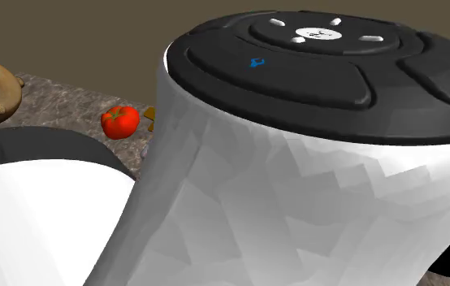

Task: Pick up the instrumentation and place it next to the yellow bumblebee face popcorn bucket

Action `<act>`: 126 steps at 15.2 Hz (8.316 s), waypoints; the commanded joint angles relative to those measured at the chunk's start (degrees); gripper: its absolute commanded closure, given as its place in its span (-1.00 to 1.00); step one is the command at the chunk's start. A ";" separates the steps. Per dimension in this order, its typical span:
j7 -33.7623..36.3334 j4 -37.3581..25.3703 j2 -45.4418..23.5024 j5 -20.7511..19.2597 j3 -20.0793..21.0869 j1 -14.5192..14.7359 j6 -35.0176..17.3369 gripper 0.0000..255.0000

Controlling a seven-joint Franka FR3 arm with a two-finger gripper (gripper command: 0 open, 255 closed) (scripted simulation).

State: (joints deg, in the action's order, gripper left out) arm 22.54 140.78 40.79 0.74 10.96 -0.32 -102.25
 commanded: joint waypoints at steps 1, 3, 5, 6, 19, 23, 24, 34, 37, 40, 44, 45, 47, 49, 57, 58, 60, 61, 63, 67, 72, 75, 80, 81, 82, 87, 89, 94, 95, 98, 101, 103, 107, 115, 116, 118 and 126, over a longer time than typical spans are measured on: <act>5.38 0.35 -2.19 1.86 2.77 -0.06 -2.22 -1.00; 10.42 -0.44 -5.07 3.36 5.50 -0.32 -4.08 -1.00; 15.47 -1.62 -8.33 4.53 8.16 -0.69 -5.98 -1.00; 18.01 -2.35 -10.09 4.97 9.48 -0.94 -6.94 -1.00; 53.49 -19.89 -39.76 -1.57 23.19 -4.65 -16.76 -1.00; 64.56 -28.19 -50.51 -7.35 23.58 -2.84 -17.45 -1.00; 67.06 -30.48 -53.13 -8.69 23.25 -2.03 -17.40 -1.00; 78.63 -43.07 -67.88 -14.86 19.61 3.65 -18.42 -1.00; 79.14 -42.09 -69.18 -15.68 19.14 3.97 -20.55 -1.00; 79.14 -42.09 -69.18 -15.68 19.14 3.97 -20.56 -1.00; 79.14 -42.09 -69.18 -15.68 19.14 3.97 -20.55 -1.00; 79.14 -42.10 -69.18 -15.67 19.14 3.97 -20.54 -1.00; 79.14 -42.10 -69.18 -15.67 19.14 3.97 -20.54 1.00; 79.14 -42.10 -69.18 -15.67 19.14 3.97 -20.54 1.00; 78.87 -42.61 -68.44 -15.21 19.42 3.80 -19.37 1.00; 78.74 -42.89 -68.08 -14.99 19.55 3.72 -18.77 1.00; 78.49 -43.50 -67.39 -14.55 19.80 3.58 -17.55 1.00; 78.37 -43.82 -67.06 -14.34 19.92 3.51 -16.94 1.00; 78.13 -44.51 -66.43 -13.93 20.14 3.40 -15.70 1.00; 77.69 -46.06 -65.28 -13.18 20.54 3.22 -13.15 1.00; 77.22 -48.35 -64.09 -12.39 20.95 3.11 -9.85 1.00; 76.98 -49.90 -63.51 -11.99 21.15 3.10 -7.80 1.00; 76.66 -52.84 -62.80 -11.48 21.42 3.20 -4.28 1.00; 76.60 -53.48 -62.70 -11.41 21.47 3.24 -3.56 1.00; 76.56 -54.13 -62.61 -11.34 21.51 3.28 -2.84 1.00; 76.37 -57.73 -62.39 -11.12 21.69 3.61 0.91 1.00; 76.32 -59.31 -62.41 -11.09 21.74 3.80 2.46 1.00; 76.27 -63.71 -62.77 -11.21 21.84 4.43 6.49 1.00; 76.27 -64.68 -62.89 -11.26 21.86 4.59 7.33 1.00; 76.29 -67.76 -63.40 -11.50 21.88 5.15 9.91 1.00; 76.33 -71.17 -64.12 -11.86 21.88 5.85 12.63 1.00; 76.37 -73.68 -64.74 -12.18 21.86 6.42 14.54 1.00; 76.46 -79.38 -66.37 -13.04 21.76 7.86 18.65 1.00; 76.31 -96.57 -72.67 -16.36 20.88 13.35 29.38 1.00; 76.20 -99.12 -73.74 -16.90 20.66 14.28 30.79 1.00; 74.36 -88.58 -67.44 -13.80 21.49 8.15 26.62 1.00; 63.02 -68.20 -52.57 -5.51 19.85 -6.58 19.69 1.00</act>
State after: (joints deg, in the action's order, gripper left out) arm 87.39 70.32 -13.76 -5.91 31.26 -5.13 -82.05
